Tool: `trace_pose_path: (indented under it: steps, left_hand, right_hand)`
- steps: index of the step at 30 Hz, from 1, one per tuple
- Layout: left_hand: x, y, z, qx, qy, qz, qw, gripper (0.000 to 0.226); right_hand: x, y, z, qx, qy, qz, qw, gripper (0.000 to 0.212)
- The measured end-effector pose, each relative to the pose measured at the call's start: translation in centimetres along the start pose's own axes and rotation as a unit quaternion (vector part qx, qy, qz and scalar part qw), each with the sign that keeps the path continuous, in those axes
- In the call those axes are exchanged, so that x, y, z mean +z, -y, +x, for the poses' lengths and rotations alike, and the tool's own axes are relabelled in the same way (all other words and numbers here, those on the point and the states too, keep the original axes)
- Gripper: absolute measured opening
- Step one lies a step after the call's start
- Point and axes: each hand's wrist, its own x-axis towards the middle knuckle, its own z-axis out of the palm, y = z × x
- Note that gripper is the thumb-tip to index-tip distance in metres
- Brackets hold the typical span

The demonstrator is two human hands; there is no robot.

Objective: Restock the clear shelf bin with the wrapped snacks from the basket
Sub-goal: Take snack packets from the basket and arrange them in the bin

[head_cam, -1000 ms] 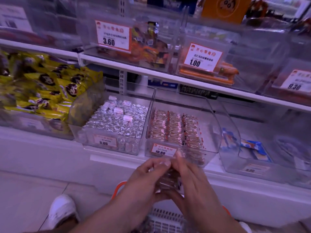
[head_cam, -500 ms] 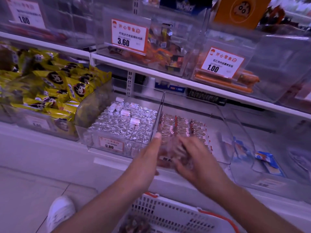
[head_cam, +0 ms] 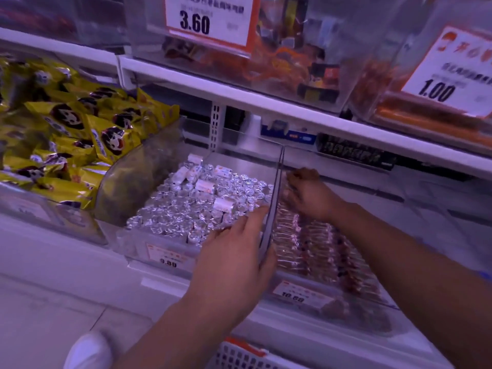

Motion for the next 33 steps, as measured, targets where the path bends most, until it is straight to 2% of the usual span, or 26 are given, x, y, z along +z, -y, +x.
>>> trace_pose_path:
  steps: [3,5,13,17,20,27,33]
  left_hand:
    - [-0.3,-0.3,0.0,-0.002,0.005,-0.003,1.0,0.056]
    - [-0.6,-0.3,-0.1,-0.008,0.012,-0.002,1.0,0.057]
    - [-0.9,-0.7,-0.6,-0.023,0.033,0.018,0.999,0.06]
    - [-0.7,-0.8,-0.6,-0.036,0.034,0.005,0.999,0.06]
    - [-0.7,-0.9,-0.6,-0.036,0.035,-0.006,0.999,0.06]
    - [-0.8,-0.7,-0.7,-0.024,0.033,-0.006,0.999,0.061]
    - [-0.6,-0.6,-0.7,-0.018,0.019,0.009,1.0,0.061]
  right_hand:
    - [0.9,-0.9,-0.9,0.024,-0.058,-0.068,0.996,0.057]
    - [0.8,-1.2,-1.5,0.052,-0.074,-0.067,0.994,0.061]
    - [0.5,-1.1,-2.5,0.065,-0.06,-0.046,0.995,0.049]
    - [1.4,0.7,-1.7,0.106,-0.063,0.05,0.991,0.045]
    - [2.1,1.2,-1.8,0.105,-0.079,0.072,0.989,0.041]
    - [2.0,0.1,-2.0,0.057,-0.104,-0.002,0.993,0.041]
    - [2.2,0.4,-1.7,0.054,-0.103,-0.077,0.99,0.037]
